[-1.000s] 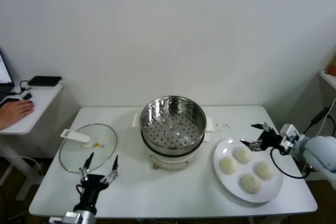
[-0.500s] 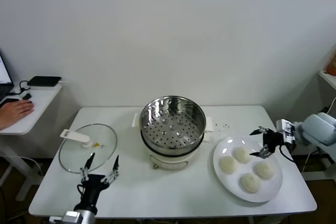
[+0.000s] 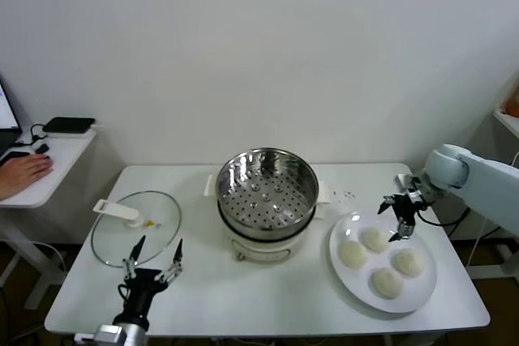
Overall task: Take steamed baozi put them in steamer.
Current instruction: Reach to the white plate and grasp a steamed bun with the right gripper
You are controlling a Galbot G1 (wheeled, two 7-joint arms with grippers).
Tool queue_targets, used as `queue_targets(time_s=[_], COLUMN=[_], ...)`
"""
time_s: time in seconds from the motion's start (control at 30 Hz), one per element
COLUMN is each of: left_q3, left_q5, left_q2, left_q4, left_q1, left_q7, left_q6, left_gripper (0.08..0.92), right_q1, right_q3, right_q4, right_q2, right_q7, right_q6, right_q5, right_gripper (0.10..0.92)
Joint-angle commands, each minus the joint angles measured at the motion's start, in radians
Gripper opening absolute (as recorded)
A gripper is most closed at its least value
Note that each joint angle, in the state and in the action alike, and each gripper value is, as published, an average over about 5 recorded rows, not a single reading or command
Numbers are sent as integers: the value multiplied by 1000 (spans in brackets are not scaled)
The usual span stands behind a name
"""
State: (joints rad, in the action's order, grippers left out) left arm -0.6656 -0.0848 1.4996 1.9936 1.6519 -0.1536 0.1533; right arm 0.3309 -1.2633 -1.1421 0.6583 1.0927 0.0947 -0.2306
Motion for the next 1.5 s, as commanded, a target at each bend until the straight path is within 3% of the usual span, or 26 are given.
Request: queue_targets(time_s=[0.03, 1.5], left_q3=[-2, -5], left_q5=[0, -2], left_q2=[-2, 1], left_q4=[4, 5], left_q1=[-1, 2], left_q7=[-3, -1], left_q6=[-11, -15], left_gripper=[823, 823], right_q1=[66, -153], right_q3=[-97, 64], right_q4=[87, 121], right_q2=[91, 114], right_q7=[35, 2], right_q6=[-17, 2], right_q5=[25, 112], right_gripper=[823, 812])
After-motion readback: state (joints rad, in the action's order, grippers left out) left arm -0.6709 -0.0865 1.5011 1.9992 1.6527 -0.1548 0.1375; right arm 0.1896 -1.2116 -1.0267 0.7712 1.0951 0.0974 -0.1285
